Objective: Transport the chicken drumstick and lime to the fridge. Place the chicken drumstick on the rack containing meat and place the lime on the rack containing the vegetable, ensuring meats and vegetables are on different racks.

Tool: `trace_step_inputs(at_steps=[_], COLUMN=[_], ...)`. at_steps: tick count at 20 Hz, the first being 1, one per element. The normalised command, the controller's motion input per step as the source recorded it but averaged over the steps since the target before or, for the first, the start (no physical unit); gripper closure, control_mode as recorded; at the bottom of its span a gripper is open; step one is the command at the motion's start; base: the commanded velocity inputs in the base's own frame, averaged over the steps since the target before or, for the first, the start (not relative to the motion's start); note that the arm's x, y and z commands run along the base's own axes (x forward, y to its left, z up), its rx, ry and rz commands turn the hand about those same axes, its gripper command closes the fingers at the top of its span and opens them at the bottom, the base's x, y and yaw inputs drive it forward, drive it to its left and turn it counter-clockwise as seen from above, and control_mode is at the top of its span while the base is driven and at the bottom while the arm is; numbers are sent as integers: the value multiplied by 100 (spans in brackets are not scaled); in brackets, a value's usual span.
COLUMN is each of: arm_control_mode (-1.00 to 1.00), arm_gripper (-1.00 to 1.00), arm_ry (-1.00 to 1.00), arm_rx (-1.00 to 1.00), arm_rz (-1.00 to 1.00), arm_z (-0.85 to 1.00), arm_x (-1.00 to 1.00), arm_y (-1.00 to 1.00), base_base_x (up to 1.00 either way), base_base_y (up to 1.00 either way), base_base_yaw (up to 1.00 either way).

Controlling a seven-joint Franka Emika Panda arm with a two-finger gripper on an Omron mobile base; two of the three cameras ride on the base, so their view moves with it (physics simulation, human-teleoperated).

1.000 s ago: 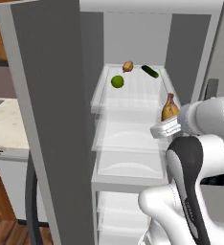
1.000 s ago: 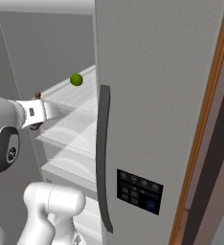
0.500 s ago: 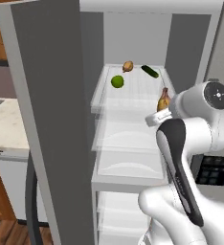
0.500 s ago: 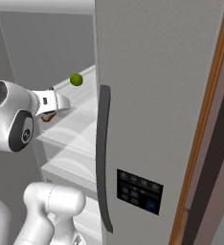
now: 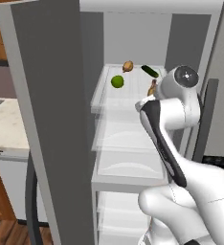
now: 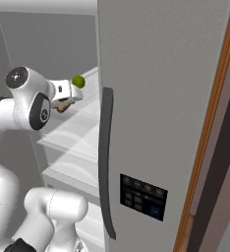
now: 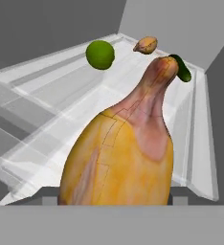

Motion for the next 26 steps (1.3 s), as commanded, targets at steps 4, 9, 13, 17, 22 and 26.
trace_step_inputs(at_steps=[4,9,13,17,22,26], arm_control_mode=[-100,-100,-100,-100,-100,-100], arm_gripper=[100,100,100,100,100,100], arm_ry=[8,6,6,0,0,0], arm_rx=[-6,-2,0,0,0,0], arm_rz=[-6,-2,0,0,-1,-1], arm_z=[-20,-15,-16,-16,-32,-36], arm_x=[86,66,54,46,41,32], arm_y=[0,-10,-16,-8,-1,-17], base_base_x=[0,0,0,0,0,0], base_base_y=[0,0,0,0,0,0], base_base_yaw=[0,0,0,0,0,0])
